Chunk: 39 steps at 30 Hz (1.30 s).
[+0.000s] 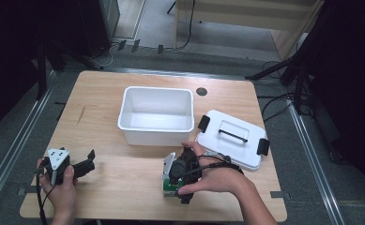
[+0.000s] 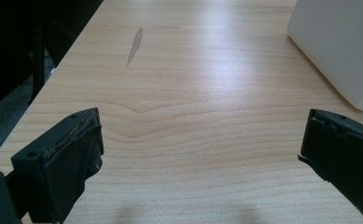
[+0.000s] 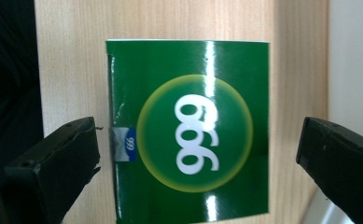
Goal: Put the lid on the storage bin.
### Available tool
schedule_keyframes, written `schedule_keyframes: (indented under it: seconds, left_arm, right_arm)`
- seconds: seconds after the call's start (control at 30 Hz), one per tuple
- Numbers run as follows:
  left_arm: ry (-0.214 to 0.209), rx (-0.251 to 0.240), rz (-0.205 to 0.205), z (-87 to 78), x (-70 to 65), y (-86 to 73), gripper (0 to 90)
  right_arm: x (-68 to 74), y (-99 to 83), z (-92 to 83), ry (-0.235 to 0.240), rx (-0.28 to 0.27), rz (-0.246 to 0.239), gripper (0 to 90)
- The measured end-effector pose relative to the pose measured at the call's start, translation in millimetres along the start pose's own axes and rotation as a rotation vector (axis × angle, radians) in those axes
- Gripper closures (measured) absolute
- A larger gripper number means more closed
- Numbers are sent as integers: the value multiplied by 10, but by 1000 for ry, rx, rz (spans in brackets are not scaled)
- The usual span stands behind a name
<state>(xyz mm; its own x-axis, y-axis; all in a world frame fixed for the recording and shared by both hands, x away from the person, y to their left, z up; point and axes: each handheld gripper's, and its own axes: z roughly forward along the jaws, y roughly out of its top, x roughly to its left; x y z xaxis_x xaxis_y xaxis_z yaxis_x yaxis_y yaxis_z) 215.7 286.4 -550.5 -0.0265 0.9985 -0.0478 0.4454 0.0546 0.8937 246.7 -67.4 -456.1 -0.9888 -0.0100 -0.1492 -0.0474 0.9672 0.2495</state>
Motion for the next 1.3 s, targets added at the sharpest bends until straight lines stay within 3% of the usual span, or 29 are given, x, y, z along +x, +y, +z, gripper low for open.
schedule_keyframes:
  seconds: [0.4, 0.63, 0.83, 1.07, 1.3]
  left_arm:
    - [3, 0, 8, -1, -5, 0, 0]
    - [3, -1, 9, -1, -8, -1, 0]
    - [3, -2, 10, -1, -8, -1, 0]
    - [1, 1, 1, -2, -3, -1, 0]
    - [0, 3, 1, 0, -4, 0, 0]
  right_arm:
    - [11, -15, 131, 26, 39, 4, 0]
    - [19, 2, 193, 37, 54, -19, 0]
    - [-12, 9, 224, 40, 39, -26, 3]
    - [-26, 7, 209, 48, 32, -22, 122]
    - [-48, 19, 204, 62, 34, -31, 129]
